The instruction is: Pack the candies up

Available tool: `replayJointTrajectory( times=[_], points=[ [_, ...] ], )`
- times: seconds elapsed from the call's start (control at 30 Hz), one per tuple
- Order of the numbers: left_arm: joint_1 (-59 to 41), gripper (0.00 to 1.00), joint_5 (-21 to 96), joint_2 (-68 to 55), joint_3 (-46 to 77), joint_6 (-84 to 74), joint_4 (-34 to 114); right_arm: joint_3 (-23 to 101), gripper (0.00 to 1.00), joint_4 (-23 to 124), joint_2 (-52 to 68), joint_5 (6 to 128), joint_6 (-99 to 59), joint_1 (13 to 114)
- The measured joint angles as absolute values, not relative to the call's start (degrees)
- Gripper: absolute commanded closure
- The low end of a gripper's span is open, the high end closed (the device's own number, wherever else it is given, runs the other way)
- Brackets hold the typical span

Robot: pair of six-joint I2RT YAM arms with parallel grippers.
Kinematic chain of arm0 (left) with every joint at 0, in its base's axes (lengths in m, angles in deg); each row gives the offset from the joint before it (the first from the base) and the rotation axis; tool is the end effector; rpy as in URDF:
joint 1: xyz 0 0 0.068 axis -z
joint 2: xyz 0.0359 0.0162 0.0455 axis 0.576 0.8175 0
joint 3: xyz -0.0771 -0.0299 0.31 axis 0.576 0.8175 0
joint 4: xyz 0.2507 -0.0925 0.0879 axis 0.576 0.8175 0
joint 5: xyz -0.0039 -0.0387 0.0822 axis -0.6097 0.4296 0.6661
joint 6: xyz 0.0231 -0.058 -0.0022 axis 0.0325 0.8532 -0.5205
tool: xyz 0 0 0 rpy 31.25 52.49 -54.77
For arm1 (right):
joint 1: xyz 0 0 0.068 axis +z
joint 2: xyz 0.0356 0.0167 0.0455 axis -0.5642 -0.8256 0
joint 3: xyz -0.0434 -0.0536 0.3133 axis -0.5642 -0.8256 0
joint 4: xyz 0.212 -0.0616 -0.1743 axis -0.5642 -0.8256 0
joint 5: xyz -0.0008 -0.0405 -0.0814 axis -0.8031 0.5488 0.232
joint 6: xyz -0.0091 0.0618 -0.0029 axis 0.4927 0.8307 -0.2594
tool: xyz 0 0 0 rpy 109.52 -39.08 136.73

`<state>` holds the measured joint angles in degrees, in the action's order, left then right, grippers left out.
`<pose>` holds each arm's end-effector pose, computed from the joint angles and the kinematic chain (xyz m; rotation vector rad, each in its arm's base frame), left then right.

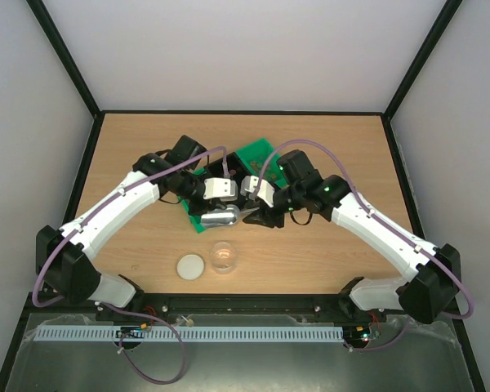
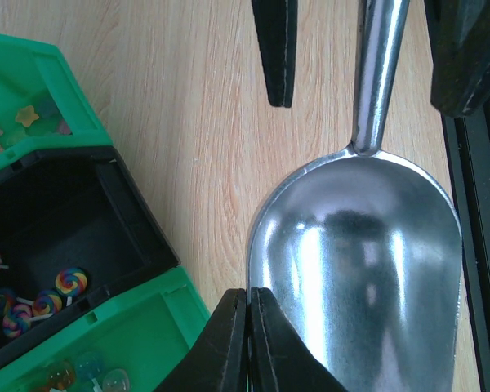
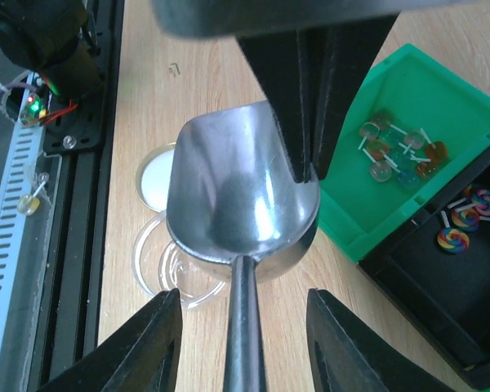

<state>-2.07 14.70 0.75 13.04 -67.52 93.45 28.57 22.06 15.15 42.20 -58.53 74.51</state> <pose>0.2455 -0.1894 0.3495 1.7901 1.7164 -0.5752 0.2091 0.2099 0.3637 -1.5280 1.5804 0.7083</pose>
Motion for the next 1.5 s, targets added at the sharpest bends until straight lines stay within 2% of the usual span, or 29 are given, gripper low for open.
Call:
replayJointTrajectory(
  times=[0.5, 0.63, 1.07, 1.23, 1.27, 1.3, 1.37, 1.4, 1.5],
  points=[
    [-2.04, 0.98, 13.78, 0.73, 13.04, -67.47, 92.66, 27.50, 0.84, 26.22, 15.96, 41.54, -57.20, 74.84],
    [-2.04, 0.98, 13.54, 0.73, 13.04, -67.45, 92.62, 27.50, 0.80, 26.24, 15.94, 41.54, -57.44, 74.84],
    [-2.04, 0.98, 12.71, 0.73, 13.04, -67.56, 92.64, 27.50, 0.83, 25.52, 15.92, 41.87, -59.77, 74.84],
    [-2.04, 0.97, 12.77, 0.73, 13.04, -67.54, 92.57, 27.50, 0.98, 25.36, 15.92, 41.96, -60.21, 74.86],
    [-2.07, 0.91, 12.77, 0.73, 13.06, -67.61, 92.60, 27.50, 0.99, 25.39, 15.92, 42.00, -60.23, 74.88],
    [-2.07, 0.79, 12.77, 0.73, 13.06, -67.56, 92.64, 27.50, 0.99, 25.36, 15.92, 42.05, -60.10, 74.88],
    [-2.04, 0.47, 12.84, 0.71, 13.06, -66.86, 92.18, 27.50, 0.99, 25.43, 15.92, 42.09, -59.77, 74.88],
    [-2.07, 0.38, 12.99, 0.69, 13.08, -66.08, 91.61, 27.50, 0.99, 25.39, 15.92, 42.20, -59.49, 74.88],
    [-2.90, 0.28, 13.60, 0.42, 13.12, -62.67, 89.43, 27.50, 0.99, 25.45, 15.92, 43.14, -58.03, 74.68]
  ],
)
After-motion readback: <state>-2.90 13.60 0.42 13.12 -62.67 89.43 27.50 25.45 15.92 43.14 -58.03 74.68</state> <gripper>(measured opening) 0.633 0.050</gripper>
